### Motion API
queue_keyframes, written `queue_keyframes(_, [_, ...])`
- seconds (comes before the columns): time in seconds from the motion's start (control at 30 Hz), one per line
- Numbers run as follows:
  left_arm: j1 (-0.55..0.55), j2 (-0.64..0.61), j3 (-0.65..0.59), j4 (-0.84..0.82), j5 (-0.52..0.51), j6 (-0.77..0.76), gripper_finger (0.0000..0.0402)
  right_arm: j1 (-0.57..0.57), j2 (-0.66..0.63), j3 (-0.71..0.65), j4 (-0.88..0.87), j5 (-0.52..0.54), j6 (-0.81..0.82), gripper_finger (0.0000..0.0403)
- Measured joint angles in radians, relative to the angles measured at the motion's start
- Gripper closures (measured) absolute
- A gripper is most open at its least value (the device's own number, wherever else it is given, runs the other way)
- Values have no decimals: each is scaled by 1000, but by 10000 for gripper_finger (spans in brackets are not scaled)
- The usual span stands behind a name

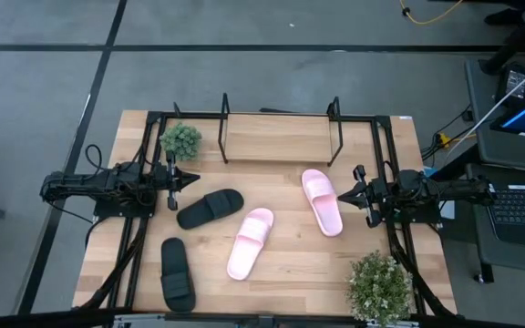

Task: Pick and place slides into the shelf
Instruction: Put the right pink slides on the shelf

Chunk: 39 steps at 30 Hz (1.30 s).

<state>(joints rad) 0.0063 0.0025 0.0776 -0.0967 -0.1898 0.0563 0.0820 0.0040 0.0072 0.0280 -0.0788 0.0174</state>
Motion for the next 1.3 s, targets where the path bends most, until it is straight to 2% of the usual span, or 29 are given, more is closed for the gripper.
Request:
queue_keyframes(0.27, [0,0,0,1,0,0,401,0,0,0,0,6,0,382])
queue_keyframes(0.5, [0,0,0,1,0,5,401,0,0,0,-3,80,-17,382])
queue_keyframes(0.67, [0,0,0,12,5,-3,401,0,0,0,-4,87,-61,382])
queue_keyframes(0.8, [0,0,0,46,137,-2,401,0,0,0,-4,85,-3,382])
queue_keyframes(0.9, [0,0,0,57,250,5,401,0,0,0,-5,52,2,382])
queue_keyframes(0.97, [0,0,0,56,282,6,401,0,0,0,-4,26,4,382])
queue_keyframes(1.17, [0,0,0,51,256,3,401,0,0,0,0,-7,3,387])
queue_keyframes(1.3, [0,13,0,13,229,-15,401,0,1,0,19,-113,-50,397])
